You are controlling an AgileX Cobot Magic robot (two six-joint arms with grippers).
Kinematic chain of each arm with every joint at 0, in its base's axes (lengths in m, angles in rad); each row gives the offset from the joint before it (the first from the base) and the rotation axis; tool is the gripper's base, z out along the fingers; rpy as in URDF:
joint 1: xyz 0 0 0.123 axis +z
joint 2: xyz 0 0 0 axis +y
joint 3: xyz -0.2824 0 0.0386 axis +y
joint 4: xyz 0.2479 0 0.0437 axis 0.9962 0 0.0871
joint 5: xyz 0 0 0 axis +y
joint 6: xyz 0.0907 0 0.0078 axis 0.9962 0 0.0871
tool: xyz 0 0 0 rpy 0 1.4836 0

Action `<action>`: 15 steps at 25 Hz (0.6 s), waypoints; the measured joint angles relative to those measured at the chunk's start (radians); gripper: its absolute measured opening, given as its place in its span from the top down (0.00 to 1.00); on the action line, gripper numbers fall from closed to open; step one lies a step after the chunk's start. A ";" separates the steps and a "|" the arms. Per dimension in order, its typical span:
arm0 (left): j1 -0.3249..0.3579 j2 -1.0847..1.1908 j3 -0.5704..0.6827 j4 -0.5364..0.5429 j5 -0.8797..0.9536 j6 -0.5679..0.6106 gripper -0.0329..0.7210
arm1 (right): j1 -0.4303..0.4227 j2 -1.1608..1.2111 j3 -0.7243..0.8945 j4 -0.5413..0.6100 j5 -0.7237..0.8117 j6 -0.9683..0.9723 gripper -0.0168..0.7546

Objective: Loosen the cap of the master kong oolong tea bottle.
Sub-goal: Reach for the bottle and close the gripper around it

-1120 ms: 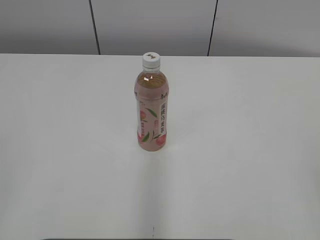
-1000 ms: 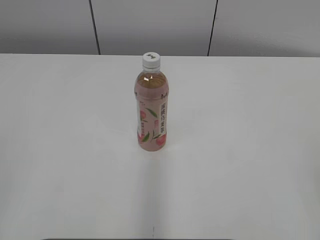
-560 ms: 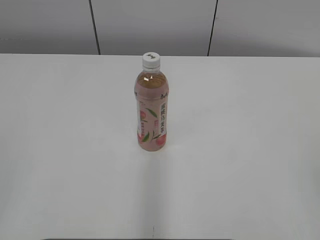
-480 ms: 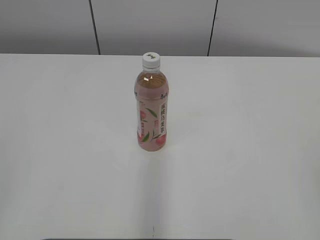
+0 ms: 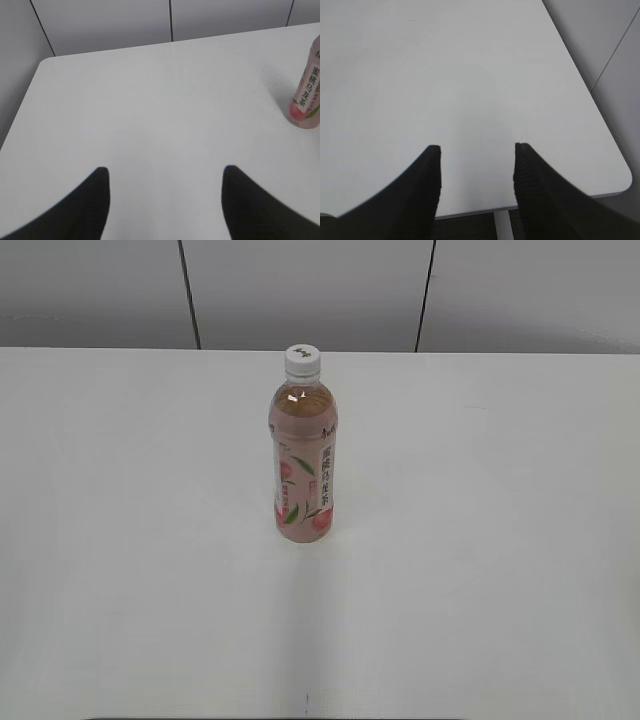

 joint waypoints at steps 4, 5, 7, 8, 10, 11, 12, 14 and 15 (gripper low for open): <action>0.000 0.000 0.000 -0.005 0.000 0.000 0.39 | 0.000 0.000 0.000 0.002 0.000 0.000 0.51; -0.004 0.001 0.000 -0.015 -0.002 0.000 0.39 | 0.000 0.000 0.000 0.005 0.000 0.000 0.51; -0.027 0.018 -0.002 -0.015 -0.007 0.000 0.40 | 0.001 0.000 0.000 0.017 0.000 0.000 0.51; -0.037 0.036 -0.008 -0.023 -0.014 0.000 0.40 | 0.002 0.000 0.000 0.017 0.000 0.000 0.51; -0.056 0.078 -0.020 -0.031 -0.061 0.000 0.40 | 0.004 0.012 0.000 0.026 0.000 0.000 0.51; -0.059 0.105 -0.023 -0.041 -0.088 0.000 0.41 | 0.004 0.023 0.000 0.026 0.000 0.000 0.51; -0.061 0.133 -0.026 -0.057 -0.117 0.000 0.41 | 0.004 0.031 0.000 0.027 0.000 0.000 0.51; -0.062 0.180 -0.026 -0.113 -0.194 0.019 0.41 | 0.004 0.051 0.000 0.023 0.000 0.000 0.51; -0.062 0.201 -0.026 -0.142 -0.235 0.039 0.41 | 0.004 0.056 0.000 0.024 0.000 0.000 0.51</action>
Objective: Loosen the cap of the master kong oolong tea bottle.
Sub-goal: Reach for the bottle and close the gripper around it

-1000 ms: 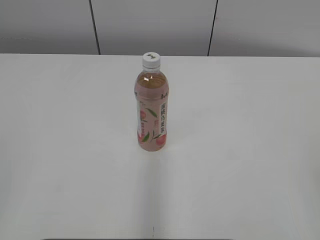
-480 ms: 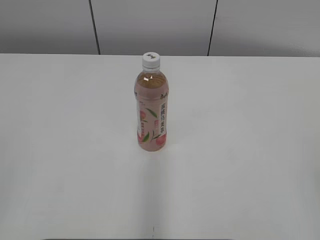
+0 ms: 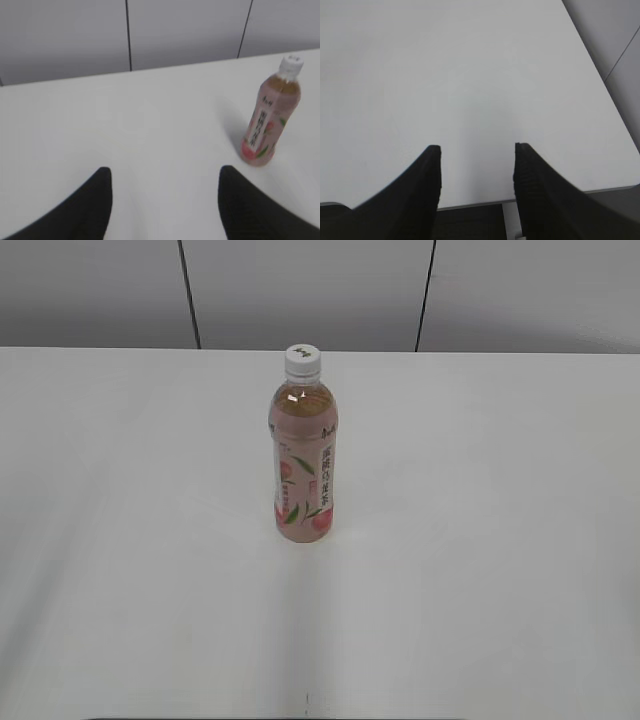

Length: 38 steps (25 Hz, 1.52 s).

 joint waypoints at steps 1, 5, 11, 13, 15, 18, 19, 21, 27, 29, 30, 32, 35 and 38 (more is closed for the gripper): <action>0.000 0.018 0.000 -0.037 -0.058 0.023 0.41 | 0.000 0.005 0.000 0.002 0.000 0.000 0.51; 0.000 0.089 0.016 -0.173 -0.267 0.126 0.41 | 0.000 0.009 0.000 0.010 0.000 0.000 0.51; 0.000 0.233 0.198 -0.468 -0.435 0.449 0.41 | 0.000 0.009 0.000 0.012 0.000 0.000 0.51; 0.000 0.293 0.251 -0.621 -0.491 0.604 0.41 | 0.000 0.009 0.000 0.012 0.000 0.000 0.51; 0.000 0.374 0.262 -0.748 -0.526 0.767 0.41 | 0.000 0.009 0.000 0.012 0.000 0.000 0.51; 0.000 0.502 0.262 -0.890 -0.547 0.973 0.41 | 0.000 0.009 0.000 0.014 0.000 0.000 0.51; 0.000 0.548 0.261 -0.942 -0.547 1.034 0.41 | 0.000 0.009 0.000 0.014 0.000 0.000 0.51; 0.000 0.634 0.244 -1.015 -0.539 1.122 0.41 | 0.000 0.009 0.000 0.014 0.000 0.000 0.51; -0.001 0.718 0.209 -1.053 -0.512 1.181 0.41 | 0.000 0.009 0.000 0.014 0.000 0.000 0.51; -0.001 0.707 0.208 -1.054 -0.511 1.185 0.41 | 0.000 0.009 0.000 0.014 0.000 0.000 0.51; -0.001 0.701 0.207 -1.054 -0.507 1.185 0.41 | 0.000 0.009 0.000 0.014 0.000 0.000 0.51; -0.001 0.690 0.207 -1.054 -0.502 1.185 0.41 | 0.000 0.009 0.000 0.014 0.000 0.000 0.51; -0.001 0.670 0.207 -1.054 -0.500 1.187 0.41 | 0.000 0.009 0.000 0.014 0.000 0.000 0.51; -0.006 0.652 0.207 -1.004 -0.505 1.158 0.41 | 0.000 0.009 0.000 0.014 0.000 0.000 0.51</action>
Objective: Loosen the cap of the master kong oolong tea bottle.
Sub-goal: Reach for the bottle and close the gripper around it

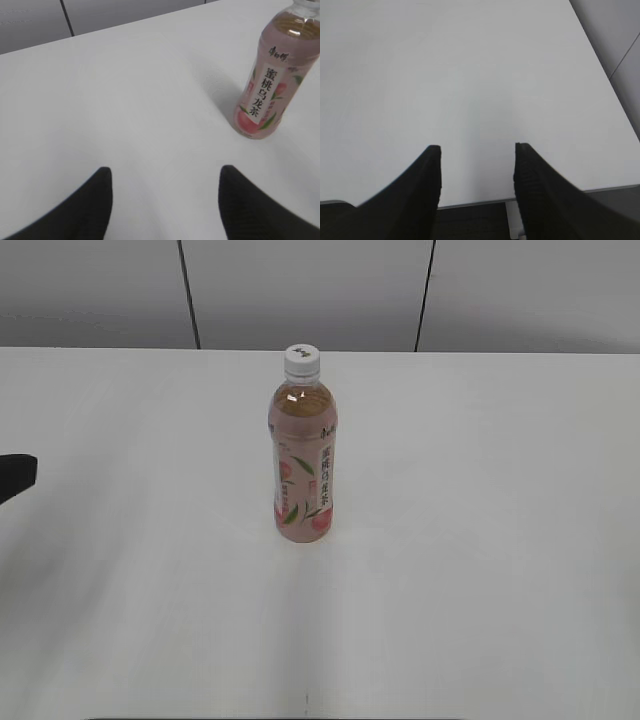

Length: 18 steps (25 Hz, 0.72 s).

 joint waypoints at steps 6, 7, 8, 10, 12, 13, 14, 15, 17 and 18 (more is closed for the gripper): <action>-0.147 -0.038 0.000 0.562 -0.193 -0.665 0.41 | 0.000 0.000 0.000 0.000 0.000 0.000 0.51; -0.181 -0.038 0.000 0.647 -0.248 -0.764 0.41 | 0.000 0.000 0.000 0.000 0.000 0.000 0.51; -0.218 -0.037 0.003 0.702 -0.316 -0.836 0.41 | 0.001 0.000 0.000 0.000 0.000 0.000 0.51; -0.285 -0.036 0.020 0.809 -0.445 -0.945 0.41 | 0.002 0.000 0.000 0.000 0.000 0.000 0.51; -0.339 -0.027 0.033 0.890 -0.531 -0.981 0.41 | 0.002 0.000 0.000 0.000 0.000 0.000 0.51; -0.351 -0.006 0.034 0.950 -0.572 -0.989 0.41 | 0.002 0.000 0.000 0.000 0.000 0.000 0.51; -0.357 0.042 0.034 1.014 -0.615 -0.994 0.41 | 0.002 0.000 0.000 -0.001 0.000 0.000 0.51; -0.359 0.073 0.035 1.070 -0.647 -0.996 0.41 | 0.002 0.000 0.000 -0.001 0.000 0.000 0.51; -0.361 0.170 0.036 1.143 -0.705 -0.998 0.41 | 0.002 0.000 0.000 -0.001 0.000 0.000 0.51; -0.362 0.215 0.038 1.159 -0.739 -1.000 0.41 | 0.002 0.000 0.000 -0.001 0.000 0.000 0.51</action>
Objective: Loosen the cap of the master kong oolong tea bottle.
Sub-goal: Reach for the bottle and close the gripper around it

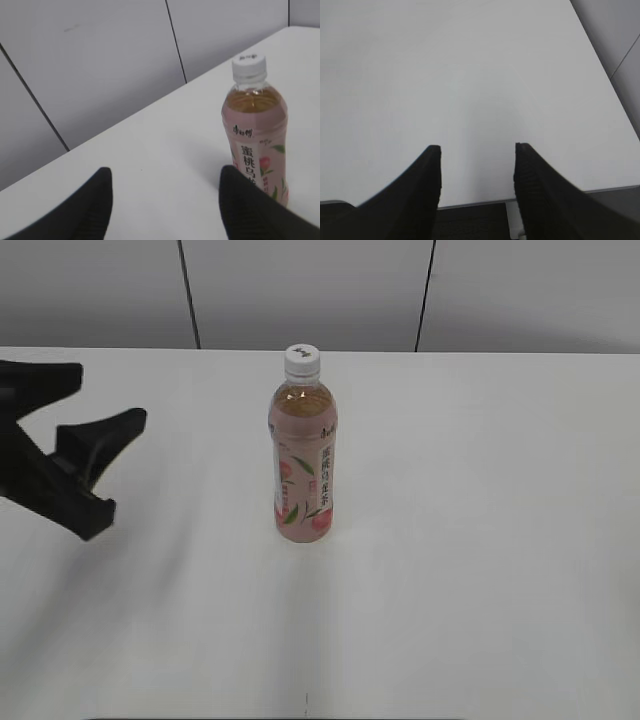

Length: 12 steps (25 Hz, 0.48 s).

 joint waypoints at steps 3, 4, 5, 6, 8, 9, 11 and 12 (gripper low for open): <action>0.000 0.144 0.001 0.045 -0.123 -0.008 0.41 | 0.000 0.000 0.000 0.000 0.000 0.000 0.51; 0.000 0.177 0.001 0.063 -0.166 -0.015 0.40 | 0.000 0.000 0.000 0.000 0.000 0.000 0.51; 0.000 0.214 0.001 0.077 -0.195 -0.031 0.39 | 0.000 0.000 0.000 0.000 0.000 0.000 0.51; 0.000 0.248 0.001 0.093 -0.229 -0.050 0.37 | 0.000 0.000 0.000 0.000 0.000 0.000 0.51; 0.000 0.307 0.001 0.126 -0.291 -0.078 0.33 | 0.000 0.000 0.000 0.000 0.000 0.000 0.51; 0.000 0.339 0.001 0.144 -0.335 -0.085 0.31 | 0.000 0.000 0.000 0.000 0.000 0.000 0.51; 0.000 0.395 0.001 0.167 -0.423 -0.107 0.29 | 0.000 0.000 0.000 0.000 0.000 0.000 0.51; 0.000 0.423 0.001 0.173 -0.454 -0.129 0.28 | 0.000 0.000 0.000 0.000 0.000 0.000 0.51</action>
